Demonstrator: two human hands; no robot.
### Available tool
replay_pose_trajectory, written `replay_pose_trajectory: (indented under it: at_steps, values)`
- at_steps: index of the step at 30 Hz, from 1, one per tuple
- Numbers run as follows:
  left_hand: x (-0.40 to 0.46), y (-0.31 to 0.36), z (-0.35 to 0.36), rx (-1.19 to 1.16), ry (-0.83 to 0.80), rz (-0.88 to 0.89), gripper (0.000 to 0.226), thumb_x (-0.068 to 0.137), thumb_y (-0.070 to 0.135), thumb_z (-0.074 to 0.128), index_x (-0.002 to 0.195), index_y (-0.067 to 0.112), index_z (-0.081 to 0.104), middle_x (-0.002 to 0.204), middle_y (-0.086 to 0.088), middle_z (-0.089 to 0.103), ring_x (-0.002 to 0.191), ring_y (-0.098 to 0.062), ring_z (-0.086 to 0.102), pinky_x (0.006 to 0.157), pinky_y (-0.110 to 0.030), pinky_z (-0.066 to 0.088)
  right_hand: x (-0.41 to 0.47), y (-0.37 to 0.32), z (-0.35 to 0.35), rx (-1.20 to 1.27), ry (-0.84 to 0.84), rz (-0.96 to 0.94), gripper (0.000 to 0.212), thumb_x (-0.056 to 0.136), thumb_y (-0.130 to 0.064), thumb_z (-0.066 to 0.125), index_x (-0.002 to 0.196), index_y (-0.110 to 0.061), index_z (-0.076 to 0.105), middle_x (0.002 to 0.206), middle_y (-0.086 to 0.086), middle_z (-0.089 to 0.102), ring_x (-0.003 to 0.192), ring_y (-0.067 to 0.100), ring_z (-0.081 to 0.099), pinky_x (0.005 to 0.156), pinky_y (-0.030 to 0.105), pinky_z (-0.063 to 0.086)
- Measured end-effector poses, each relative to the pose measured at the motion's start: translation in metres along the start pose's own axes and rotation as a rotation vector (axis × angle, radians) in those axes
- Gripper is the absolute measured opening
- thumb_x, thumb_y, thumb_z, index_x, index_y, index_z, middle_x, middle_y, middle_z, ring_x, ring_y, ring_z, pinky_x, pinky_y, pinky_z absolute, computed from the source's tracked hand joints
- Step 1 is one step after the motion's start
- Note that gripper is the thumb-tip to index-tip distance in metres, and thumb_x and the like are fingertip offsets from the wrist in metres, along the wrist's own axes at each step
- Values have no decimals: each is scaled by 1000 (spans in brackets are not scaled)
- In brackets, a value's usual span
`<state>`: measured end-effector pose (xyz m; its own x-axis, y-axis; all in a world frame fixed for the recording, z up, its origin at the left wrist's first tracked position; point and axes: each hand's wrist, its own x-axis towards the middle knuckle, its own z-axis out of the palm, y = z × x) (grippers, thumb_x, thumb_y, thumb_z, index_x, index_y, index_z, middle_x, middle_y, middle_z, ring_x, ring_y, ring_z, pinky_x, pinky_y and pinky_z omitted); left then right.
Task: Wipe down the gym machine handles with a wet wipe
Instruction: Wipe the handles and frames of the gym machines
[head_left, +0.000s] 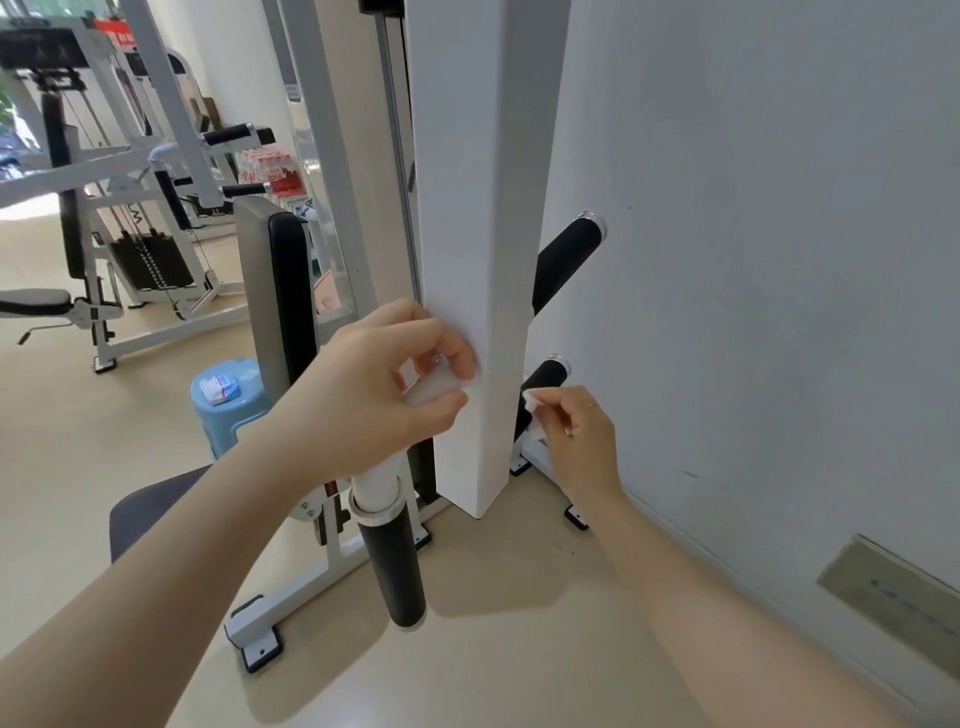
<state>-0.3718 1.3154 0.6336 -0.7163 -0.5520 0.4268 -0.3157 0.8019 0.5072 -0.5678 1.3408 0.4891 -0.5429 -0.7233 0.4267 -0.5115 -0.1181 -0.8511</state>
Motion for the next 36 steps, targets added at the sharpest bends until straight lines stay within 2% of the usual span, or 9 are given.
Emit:
replay_pose_trajectory:
  at_steps: [2, 5, 8, 12, 16, 20, 25, 28, 36]
  values:
    - [-1, 1, 1, -3, -1, -2, 17, 72, 18, 66, 82, 30, 61, 96, 7, 51, 86, -5, 50, 72, -15, 45, -5, -11, -5, 46, -130, 0, 15, 88, -1, 56, 88, -10, 68, 84, -5, 61, 76, -2, 54, 68, 8, 40]
    - [-2, 0, 2, -16, 1, -24, 17, 74, 20, 66, 82, 34, 60, 94, 9, 50, 85, -6, 51, 68, -14, 44, -24, -33, -18, 333, -327, 282, 15, 92, -7, 52, 89, -9, 67, 75, 5, 64, 73, 16, 54, 79, 24, 44]
    - [-5, -1, 3, -75, -8, -45, 21, 77, 20, 66, 85, 38, 62, 92, 12, 49, 86, -2, 50, 75, -17, 41, -46, -58, -35, 679, -246, 443, 23, 93, 0, 44, 87, -9, 63, 59, -6, 62, 62, 12, 53, 79, 27, 46]
    - [-17, 4, 2, -212, -115, -97, 27, 83, 27, 62, 105, 41, 61, 104, 7, 51, 81, -13, 58, 75, -25, 51, -80, -116, -40, 844, -142, 290, 24, 91, 3, 41, 86, -9, 62, 65, -7, 64, 60, 4, 58, 59, 14, 47]
    - [-49, 2, -12, -339, -164, -110, 36, 87, 24, 60, 122, 31, 53, 110, 13, 59, 75, -22, 62, 55, -11, 48, -113, -176, -20, 826, -167, 150, 23, 90, -5, 49, 84, -16, 68, 82, 1, 69, 76, 12, 64, 69, 23, 54]
    - [-102, -37, -51, -324, -180, -162, 29, 91, 13, 51, 117, 26, 56, 102, 14, 62, 78, -2, 64, 67, -16, 51, -138, -213, 25, 767, -184, 164, 21, 90, -10, 53, 83, -20, 70, 90, 5, 70, 88, 19, 65, 82, 32, 54]
    - [-179, -100, -101, -570, -101, -373, 28, 97, 14, 39, 111, 25, 61, 106, 6, 66, 92, -7, 63, 85, -31, 52, -156, -215, 112, 668, -249, 333, 23, 94, -6, 47, 90, -18, 66, 78, -5, 69, 68, 7, 62, 62, 19, 51]
    - [-212, -139, -115, -630, -140, -454, 26, 97, 25, 40, 115, 26, 60, 109, 10, 66, 102, -6, 60, 95, -36, 48, -162, -207, 169, 616, -302, 480, 24, 94, -5, 44, 91, -16, 66, 89, 5, 67, 80, 18, 59, 66, 23, 49]
    - [-237, -279, -157, -732, -99, -504, 23, 81, 13, 67, 97, 28, 66, 92, 7, 72, 85, -9, 67, 84, -31, 52, -130, -189, 324, 510, -475, 619, 26, 94, -4, 40, 108, -9, 62, 98, 11, 66, 89, 23, 62, 76, 33, 53]
